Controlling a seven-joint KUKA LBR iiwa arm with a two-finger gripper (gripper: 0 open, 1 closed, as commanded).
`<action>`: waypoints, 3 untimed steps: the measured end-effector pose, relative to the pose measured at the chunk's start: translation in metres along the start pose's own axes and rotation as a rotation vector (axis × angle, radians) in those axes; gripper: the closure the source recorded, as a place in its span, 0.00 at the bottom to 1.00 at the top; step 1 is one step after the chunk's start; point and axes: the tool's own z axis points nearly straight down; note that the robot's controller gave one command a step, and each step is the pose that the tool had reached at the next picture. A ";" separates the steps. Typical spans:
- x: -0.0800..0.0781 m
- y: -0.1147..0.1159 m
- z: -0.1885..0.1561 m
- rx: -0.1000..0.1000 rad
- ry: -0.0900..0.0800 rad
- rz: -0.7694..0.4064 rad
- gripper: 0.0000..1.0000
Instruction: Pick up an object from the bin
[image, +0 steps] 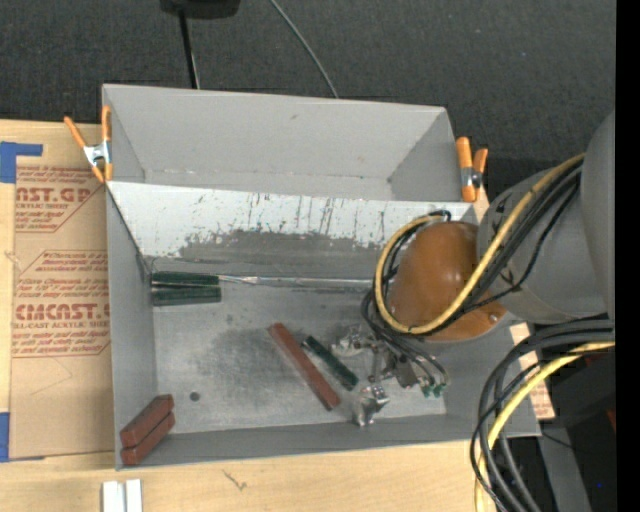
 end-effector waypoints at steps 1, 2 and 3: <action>0.001 -0.006 0.003 0.001 -0.018 0.399 1.00; 0.001 -0.006 0.003 0.001 -0.018 0.399 1.00; 0.000 -0.001 -0.127 0.000 0.004 0.402 1.00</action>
Offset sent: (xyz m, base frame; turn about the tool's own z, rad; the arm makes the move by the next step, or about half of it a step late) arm 0.0000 0.0000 0.0000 0.0000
